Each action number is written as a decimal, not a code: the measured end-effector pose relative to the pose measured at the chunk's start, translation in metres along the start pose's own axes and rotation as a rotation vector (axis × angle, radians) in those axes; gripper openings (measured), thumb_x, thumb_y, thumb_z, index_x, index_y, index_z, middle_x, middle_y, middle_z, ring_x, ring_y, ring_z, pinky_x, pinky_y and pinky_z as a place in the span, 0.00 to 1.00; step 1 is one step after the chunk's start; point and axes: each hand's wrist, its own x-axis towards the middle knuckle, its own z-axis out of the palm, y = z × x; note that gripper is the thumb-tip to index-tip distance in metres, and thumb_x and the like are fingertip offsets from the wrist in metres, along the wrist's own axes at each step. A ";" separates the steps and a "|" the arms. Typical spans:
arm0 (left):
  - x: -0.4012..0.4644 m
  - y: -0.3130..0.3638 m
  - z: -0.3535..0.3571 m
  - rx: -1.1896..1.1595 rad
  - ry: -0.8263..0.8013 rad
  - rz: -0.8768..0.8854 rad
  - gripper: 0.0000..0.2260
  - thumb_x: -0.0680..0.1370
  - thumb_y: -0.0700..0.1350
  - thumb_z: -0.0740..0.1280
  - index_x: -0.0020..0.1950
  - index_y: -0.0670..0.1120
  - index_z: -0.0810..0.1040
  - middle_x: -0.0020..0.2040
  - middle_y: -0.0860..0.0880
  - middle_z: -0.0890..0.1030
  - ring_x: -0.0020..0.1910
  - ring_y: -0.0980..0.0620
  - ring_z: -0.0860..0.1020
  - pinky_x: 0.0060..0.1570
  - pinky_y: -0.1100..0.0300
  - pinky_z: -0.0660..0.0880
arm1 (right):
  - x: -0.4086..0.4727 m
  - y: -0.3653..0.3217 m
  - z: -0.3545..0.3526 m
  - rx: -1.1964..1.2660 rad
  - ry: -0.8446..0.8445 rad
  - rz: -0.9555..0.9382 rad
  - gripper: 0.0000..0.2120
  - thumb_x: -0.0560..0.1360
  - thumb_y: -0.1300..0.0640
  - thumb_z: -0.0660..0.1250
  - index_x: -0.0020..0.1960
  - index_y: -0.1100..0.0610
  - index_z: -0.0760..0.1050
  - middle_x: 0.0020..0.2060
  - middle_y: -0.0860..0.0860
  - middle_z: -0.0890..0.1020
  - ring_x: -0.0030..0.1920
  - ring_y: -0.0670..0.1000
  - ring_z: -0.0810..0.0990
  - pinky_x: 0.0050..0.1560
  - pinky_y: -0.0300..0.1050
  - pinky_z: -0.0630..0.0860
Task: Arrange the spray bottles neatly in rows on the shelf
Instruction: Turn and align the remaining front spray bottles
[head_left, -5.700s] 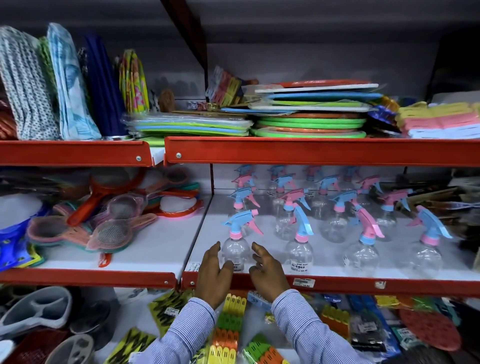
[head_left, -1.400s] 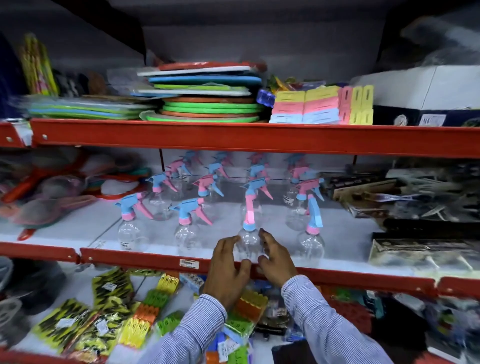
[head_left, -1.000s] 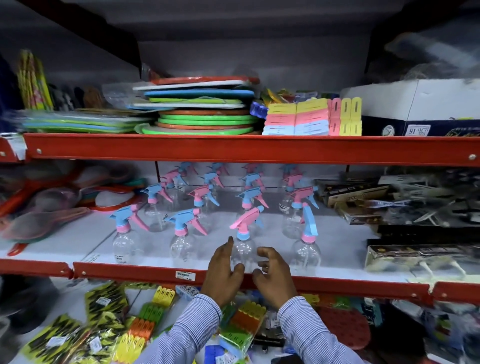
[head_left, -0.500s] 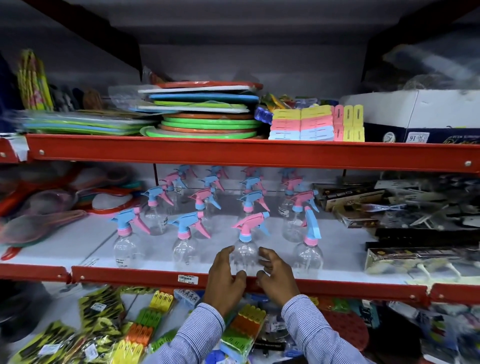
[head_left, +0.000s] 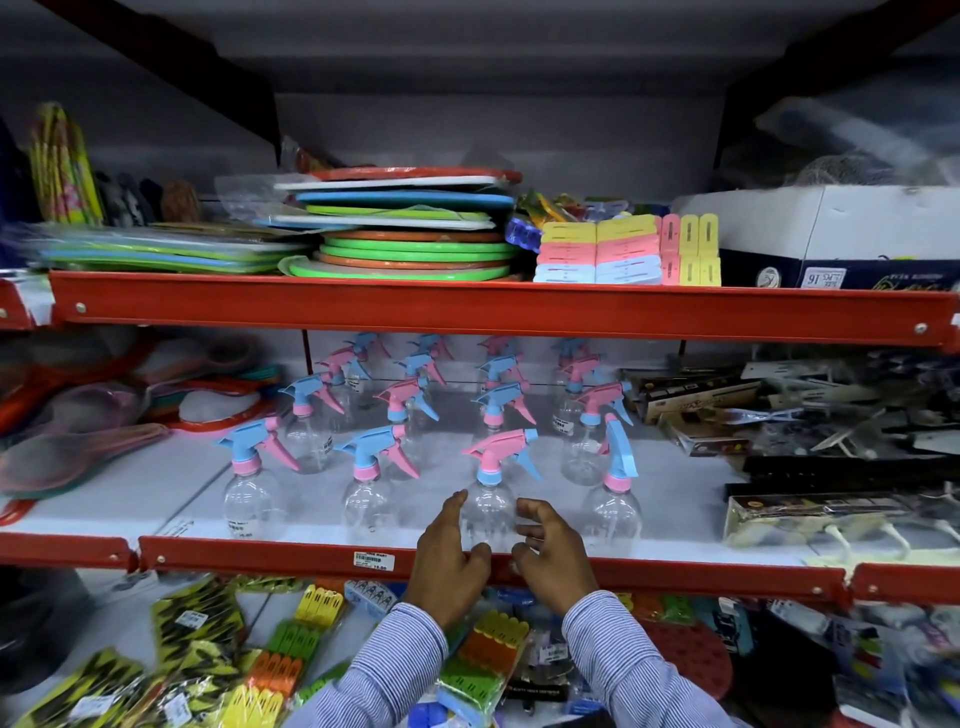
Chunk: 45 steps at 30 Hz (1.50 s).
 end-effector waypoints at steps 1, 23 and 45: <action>0.000 0.000 0.000 -0.004 -0.002 0.000 0.27 0.73 0.38 0.63 0.71 0.50 0.62 0.63 0.49 0.77 0.56 0.49 0.78 0.56 0.61 0.71 | 0.000 0.000 0.000 0.002 0.001 -0.001 0.24 0.71 0.67 0.63 0.66 0.54 0.69 0.62 0.51 0.77 0.58 0.49 0.77 0.62 0.50 0.77; -0.011 0.023 0.055 0.163 -0.025 0.366 0.28 0.74 0.47 0.62 0.73 0.51 0.61 0.73 0.52 0.66 0.72 0.57 0.62 0.71 0.66 0.57 | -0.040 0.030 -0.078 -0.101 0.636 -0.241 0.19 0.64 0.73 0.64 0.46 0.51 0.77 0.43 0.48 0.81 0.41 0.45 0.79 0.43 0.37 0.76; 0.003 0.075 0.132 0.142 0.026 0.011 0.25 0.73 0.43 0.65 0.69 0.45 0.66 0.66 0.45 0.74 0.65 0.46 0.72 0.65 0.57 0.68 | -0.002 0.070 -0.142 0.004 0.035 -0.063 0.20 0.69 0.69 0.62 0.58 0.53 0.72 0.54 0.49 0.80 0.50 0.45 0.79 0.49 0.31 0.76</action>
